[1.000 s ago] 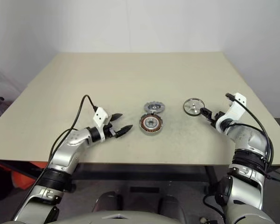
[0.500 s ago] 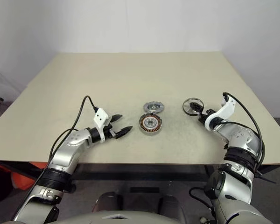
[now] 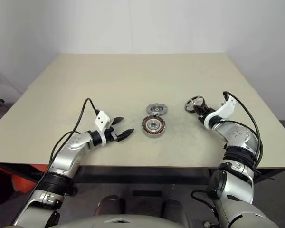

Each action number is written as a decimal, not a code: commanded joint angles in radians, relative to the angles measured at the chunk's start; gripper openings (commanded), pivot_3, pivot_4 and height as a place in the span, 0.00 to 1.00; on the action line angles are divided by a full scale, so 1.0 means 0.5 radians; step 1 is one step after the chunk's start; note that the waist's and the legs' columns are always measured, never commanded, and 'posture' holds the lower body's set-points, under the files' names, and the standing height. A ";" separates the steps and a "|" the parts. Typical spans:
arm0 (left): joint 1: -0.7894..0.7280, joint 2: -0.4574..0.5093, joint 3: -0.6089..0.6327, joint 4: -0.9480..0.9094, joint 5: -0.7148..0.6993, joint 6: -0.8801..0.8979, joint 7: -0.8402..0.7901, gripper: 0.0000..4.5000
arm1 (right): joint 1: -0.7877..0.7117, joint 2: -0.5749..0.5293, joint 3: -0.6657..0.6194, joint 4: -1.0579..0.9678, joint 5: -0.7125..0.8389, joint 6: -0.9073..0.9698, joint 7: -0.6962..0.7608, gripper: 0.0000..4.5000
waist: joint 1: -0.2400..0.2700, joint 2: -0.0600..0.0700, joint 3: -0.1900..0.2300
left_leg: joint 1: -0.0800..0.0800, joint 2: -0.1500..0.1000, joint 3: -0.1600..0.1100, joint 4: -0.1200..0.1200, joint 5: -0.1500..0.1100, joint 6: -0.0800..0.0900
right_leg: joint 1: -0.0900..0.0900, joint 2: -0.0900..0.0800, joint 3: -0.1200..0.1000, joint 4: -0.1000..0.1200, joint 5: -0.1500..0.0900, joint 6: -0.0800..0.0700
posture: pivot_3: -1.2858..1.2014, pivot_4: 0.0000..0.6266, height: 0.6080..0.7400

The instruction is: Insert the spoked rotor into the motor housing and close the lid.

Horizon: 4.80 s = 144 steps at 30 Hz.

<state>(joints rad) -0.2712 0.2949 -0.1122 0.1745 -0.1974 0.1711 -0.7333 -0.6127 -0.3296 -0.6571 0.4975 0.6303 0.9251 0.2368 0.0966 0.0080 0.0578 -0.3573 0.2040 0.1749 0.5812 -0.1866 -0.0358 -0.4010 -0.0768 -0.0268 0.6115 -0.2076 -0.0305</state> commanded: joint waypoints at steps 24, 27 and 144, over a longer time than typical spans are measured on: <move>-0.015 0.018 0.004 -0.033 0.017 -0.033 -0.006 0.95 | 0.393 0.457 0.056 -0.862 1.585 1.152 -0.584 0.08 | 0.007 0.005 -0.001 | -0.009 0.000 0.000 -0.010 0.006 -0.011 | -0.009 0.000 -0.001 -0.008 -0.007 0.012 | 0.52 0.00 1.00; -0.002 0.021 0.003 -0.052 0.018 -0.025 -0.006 0.95 | 0.451 0.446 0.118 -0.869 1.621 1.113 -0.629 0.08 | 0.007 0.005 -0.001 | -0.008 0.000 -0.001 -0.011 0.008 -0.014 | -0.009 0.000 -0.001 -0.008 -0.009 0.015 | 0.52 0.00 1.00; -0.029 0.035 0.028 -0.014 0.021 -0.052 0.024 0.95 | 0.480 -0.156 1.303 -1.246 -0.256 -0.671 0.694 0.73 | 0.005 0.003 -0.003 | -0.016 0.000 -0.003 -0.007 0.006 -0.011 | -0.011 0.001 -0.003 -0.007 0.000 0.002 | 0.52 0.00 1.00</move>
<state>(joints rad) -0.2712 0.3093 -0.1131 0.1870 -0.1825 0.1606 -0.7242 -0.3656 -0.4026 0.0115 -0.1054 0.5069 0.6042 0.5739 0.0992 0.0097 0.0564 -0.3652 0.2041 0.1736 0.5778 -0.1834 -0.0412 -0.4063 -0.0765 -0.0281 0.6081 -0.2076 -0.0296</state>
